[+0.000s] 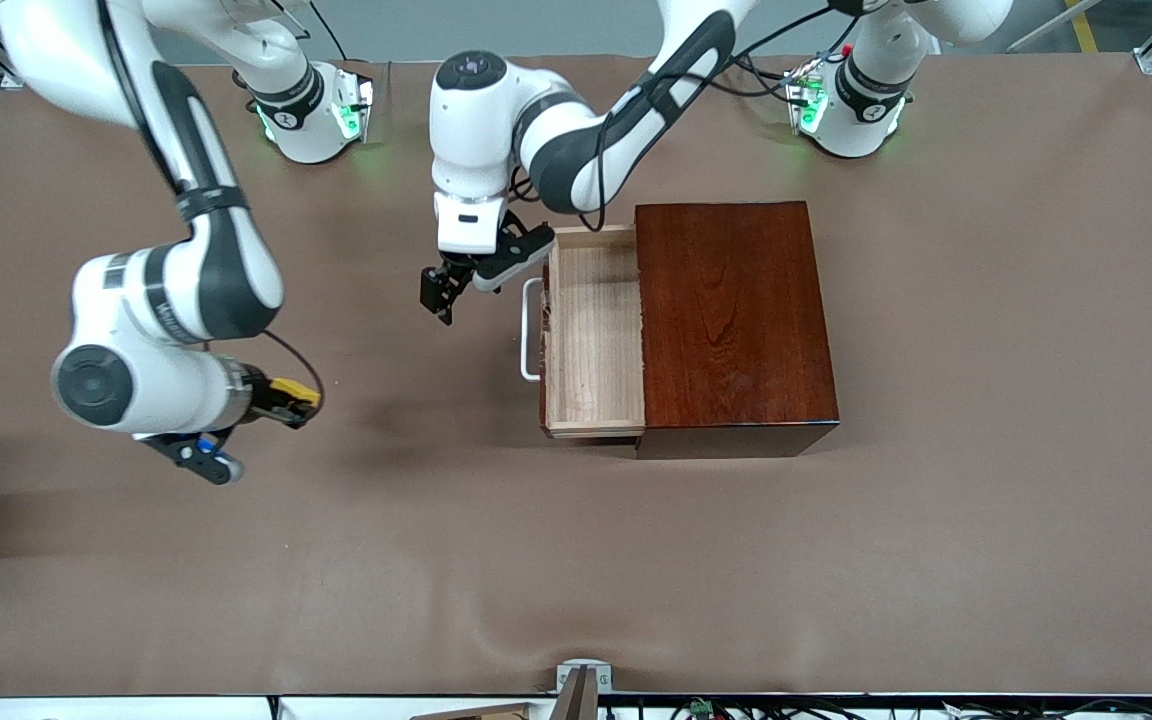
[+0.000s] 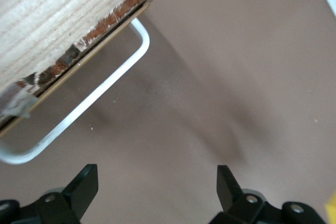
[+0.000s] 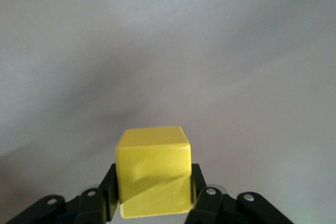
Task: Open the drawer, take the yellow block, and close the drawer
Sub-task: 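Push the drawer shut with the left gripper while the right gripper carries the block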
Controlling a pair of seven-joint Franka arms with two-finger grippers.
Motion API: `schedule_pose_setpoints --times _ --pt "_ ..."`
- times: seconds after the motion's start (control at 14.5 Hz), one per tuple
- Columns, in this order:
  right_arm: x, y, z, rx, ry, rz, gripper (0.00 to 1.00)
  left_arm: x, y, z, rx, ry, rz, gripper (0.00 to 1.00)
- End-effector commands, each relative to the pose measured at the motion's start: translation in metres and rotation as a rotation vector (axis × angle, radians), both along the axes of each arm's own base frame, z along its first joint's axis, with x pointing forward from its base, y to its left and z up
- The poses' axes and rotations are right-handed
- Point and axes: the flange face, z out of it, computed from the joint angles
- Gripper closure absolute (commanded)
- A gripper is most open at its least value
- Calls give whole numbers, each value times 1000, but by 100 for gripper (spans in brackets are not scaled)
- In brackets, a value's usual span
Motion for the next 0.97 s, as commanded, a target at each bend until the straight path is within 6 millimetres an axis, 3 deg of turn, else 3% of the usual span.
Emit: schedule_pose_setpoints --times 0.0,0.21,0.41,0.9 --pt "-15 -39 -2 32 -4 78 100 1 -13 -32 -3 -70 43 0" --pt "-23 -71 -26 52 -15 160 100 -1 -16 -52 -3 -85 115 0" --pt "-30 -98 -47 32 -23 221 100 -1 -13 -55 5 -95 181 0" --pt "-59 -127 -113 -17 -122 308 100 13 10 -49 129 -71 244 0"
